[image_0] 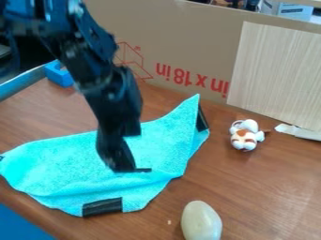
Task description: Fold the cloth from top left to bottom right
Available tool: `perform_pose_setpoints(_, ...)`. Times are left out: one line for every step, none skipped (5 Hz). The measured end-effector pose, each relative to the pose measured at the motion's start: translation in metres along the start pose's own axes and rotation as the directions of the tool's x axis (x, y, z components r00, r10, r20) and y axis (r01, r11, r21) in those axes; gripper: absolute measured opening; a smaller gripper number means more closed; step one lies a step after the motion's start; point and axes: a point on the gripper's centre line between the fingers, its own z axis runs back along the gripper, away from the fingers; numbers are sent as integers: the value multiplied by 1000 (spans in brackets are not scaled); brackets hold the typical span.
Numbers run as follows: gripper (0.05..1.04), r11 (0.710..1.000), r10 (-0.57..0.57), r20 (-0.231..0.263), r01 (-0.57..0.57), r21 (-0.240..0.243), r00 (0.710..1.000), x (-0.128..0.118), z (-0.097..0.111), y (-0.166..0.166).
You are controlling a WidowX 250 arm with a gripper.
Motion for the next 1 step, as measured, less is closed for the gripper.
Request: perform_pose_setpoints(1000,996,91,-12,-91,-10,996,-14,17,29)
